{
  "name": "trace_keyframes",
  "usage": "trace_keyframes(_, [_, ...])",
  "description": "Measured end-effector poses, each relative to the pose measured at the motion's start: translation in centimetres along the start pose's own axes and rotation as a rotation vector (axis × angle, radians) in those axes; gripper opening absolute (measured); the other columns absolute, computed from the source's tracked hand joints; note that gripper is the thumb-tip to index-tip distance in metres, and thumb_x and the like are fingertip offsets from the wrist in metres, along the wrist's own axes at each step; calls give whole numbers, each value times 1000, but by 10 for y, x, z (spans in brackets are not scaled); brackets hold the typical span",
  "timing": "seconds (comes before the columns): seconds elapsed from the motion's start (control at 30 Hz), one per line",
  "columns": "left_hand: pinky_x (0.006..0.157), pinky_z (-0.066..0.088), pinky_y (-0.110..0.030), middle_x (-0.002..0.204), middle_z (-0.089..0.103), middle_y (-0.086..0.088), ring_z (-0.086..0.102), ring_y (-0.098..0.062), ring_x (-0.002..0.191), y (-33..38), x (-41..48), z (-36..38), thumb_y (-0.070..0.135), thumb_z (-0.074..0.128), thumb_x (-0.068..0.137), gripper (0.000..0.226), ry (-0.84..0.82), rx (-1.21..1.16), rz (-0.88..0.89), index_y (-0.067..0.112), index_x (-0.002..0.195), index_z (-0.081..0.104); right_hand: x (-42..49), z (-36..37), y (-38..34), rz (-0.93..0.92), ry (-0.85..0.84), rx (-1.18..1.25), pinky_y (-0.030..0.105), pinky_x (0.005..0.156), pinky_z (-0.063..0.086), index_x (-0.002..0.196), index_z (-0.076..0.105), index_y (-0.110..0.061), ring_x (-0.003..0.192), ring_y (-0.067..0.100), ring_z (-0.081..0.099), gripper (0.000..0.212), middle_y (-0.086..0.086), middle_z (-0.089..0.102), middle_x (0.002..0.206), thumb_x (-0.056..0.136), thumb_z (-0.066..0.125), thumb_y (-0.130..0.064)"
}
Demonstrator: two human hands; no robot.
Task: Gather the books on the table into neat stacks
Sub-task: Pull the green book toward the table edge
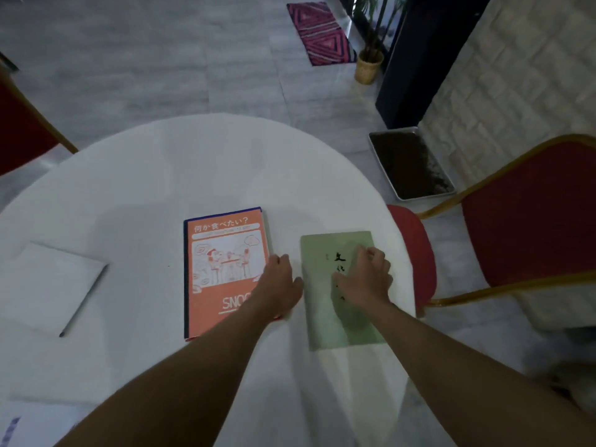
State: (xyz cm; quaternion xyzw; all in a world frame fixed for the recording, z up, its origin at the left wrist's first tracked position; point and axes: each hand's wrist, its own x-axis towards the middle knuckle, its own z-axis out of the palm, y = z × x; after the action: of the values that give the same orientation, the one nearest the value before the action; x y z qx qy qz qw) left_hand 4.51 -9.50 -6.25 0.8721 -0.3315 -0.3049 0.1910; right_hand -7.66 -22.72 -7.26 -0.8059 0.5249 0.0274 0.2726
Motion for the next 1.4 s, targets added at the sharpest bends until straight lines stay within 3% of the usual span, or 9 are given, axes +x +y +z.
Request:
trace_keyframes(0.1, [99,48,-42,131,41,-19,50,-35,120,21,1,20,30,50,97,49,-93,-30,-7,0,133,38,4,-5,24,107,-81,20,52,109,35,147,33,-21,136,35,35,84,10,32,146,79,75,-48])
trace_keyframes(0.17, [99,48,-40,133,37,-18,50,-35,120,29,0,30,27,53,96,56,-134,-56,-43,1,139,28,5,-3,31,124,-109,71,52,108,36,152,27,-22,136,37,36,91,12,35,146,80,76,-49])
trace_keyframes(0.3, [100,48,-41,135,33,-18,48,-36,123,37,-3,38,19,57,94,66,-133,-97,-116,5,144,16,6,-2,35,130,-107,95,52,107,38,150,28,-23,136,35,37,90,11,36,144,79,79,-46])
trace_keyframes(0.4, [103,47,-47,137,32,-19,46,-38,126,41,-6,40,16,58,94,65,-161,-86,-148,4,144,17,0,-1,38,146,-109,95,52,104,39,148,27,-22,134,35,37,91,10,36,142,78,80,-45])
trace_keyframes(0.73, [107,42,-44,139,31,-22,42,-38,129,31,-60,57,17,59,94,68,-201,-8,-126,-2,144,15,-57,11,57,186,-115,48,50,101,44,147,27,-20,132,34,38,94,10,36,141,75,81,-49])
trace_keyframes(1.27, [107,41,-45,139,31,-21,43,-38,127,-47,-195,71,17,57,94,69,-236,20,-153,2,147,13,-204,57,62,195,-132,124,47,106,43,148,26,-13,135,32,36,104,10,34,142,70,88,-43])
trace_keyframes(1.4, [109,40,-46,142,27,-22,42,-38,130,-71,-222,69,20,56,95,76,-244,-13,-176,1,149,5,-227,68,52,153,-159,88,46,104,44,146,27,-14,133,31,37,104,10,35,141,68,87,-45])
